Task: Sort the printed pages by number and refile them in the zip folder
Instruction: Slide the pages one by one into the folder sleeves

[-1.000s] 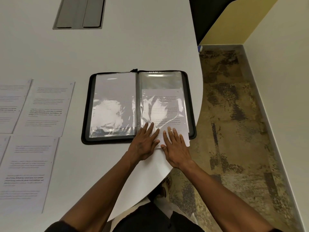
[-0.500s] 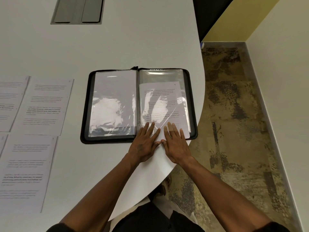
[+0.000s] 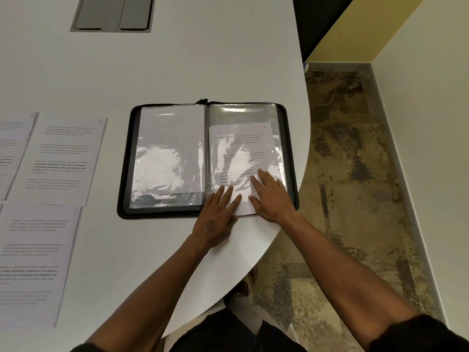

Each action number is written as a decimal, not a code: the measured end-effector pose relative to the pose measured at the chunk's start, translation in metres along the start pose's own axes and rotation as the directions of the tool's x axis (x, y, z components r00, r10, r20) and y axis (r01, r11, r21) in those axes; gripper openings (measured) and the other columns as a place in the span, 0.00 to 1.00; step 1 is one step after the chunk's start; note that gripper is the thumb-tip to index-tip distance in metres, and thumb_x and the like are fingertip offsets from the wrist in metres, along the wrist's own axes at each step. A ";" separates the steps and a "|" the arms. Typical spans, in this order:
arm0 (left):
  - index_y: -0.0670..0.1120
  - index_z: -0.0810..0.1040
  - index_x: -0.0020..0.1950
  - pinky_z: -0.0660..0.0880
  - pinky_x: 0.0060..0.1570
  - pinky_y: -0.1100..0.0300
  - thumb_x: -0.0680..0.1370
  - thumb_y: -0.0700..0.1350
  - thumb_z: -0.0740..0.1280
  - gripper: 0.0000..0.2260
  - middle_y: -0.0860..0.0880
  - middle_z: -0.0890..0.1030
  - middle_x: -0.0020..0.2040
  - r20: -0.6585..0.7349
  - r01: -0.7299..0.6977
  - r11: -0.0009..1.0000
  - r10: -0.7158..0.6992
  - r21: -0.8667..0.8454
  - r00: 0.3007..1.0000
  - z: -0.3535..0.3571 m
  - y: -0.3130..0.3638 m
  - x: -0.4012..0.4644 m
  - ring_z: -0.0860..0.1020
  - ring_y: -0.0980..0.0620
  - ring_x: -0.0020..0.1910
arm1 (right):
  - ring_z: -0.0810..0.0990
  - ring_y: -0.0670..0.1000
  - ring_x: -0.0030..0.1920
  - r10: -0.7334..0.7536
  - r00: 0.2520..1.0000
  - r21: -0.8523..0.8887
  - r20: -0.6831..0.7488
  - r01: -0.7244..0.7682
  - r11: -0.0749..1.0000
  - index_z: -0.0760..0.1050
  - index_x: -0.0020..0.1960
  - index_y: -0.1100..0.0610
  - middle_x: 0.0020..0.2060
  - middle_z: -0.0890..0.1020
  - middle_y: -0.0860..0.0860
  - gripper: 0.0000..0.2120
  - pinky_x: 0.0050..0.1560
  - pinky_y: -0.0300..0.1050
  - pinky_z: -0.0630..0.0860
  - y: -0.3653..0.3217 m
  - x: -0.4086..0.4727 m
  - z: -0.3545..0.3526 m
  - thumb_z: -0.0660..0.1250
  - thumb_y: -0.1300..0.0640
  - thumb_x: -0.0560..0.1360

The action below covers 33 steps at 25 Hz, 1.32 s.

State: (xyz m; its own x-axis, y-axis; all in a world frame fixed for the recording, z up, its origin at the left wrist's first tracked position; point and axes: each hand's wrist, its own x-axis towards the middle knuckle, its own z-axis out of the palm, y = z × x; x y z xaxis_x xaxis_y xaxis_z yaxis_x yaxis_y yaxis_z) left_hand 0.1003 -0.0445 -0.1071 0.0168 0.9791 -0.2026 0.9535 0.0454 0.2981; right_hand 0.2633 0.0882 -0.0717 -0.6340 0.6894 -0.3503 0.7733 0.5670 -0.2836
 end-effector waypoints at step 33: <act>0.46 0.78 0.47 0.77 0.45 0.54 0.76 0.39 0.70 0.03 0.47 0.81 0.44 -0.312 0.078 0.968 -0.154 -0.240 0.938 -0.010 0.002 0.020 0.78 0.48 0.43 | 0.54 0.57 0.80 -0.091 0.988 -0.085 -0.127 0.081 0.993 0.58 0.80 0.60 0.80 0.58 0.58 0.32 0.78 0.58 0.53 -0.034 -0.047 0.069 0.45 0.41 0.84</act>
State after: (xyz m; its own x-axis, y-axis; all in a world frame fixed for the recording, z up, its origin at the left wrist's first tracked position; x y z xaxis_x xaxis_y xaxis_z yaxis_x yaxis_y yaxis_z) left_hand 0.0991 -0.0223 -0.1010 -0.2246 0.9729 0.0554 0.8515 0.1683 0.4965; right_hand 0.2674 0.0054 -0.1072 -0.6973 0.6864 -0.2066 0.7164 0.6571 -0.2346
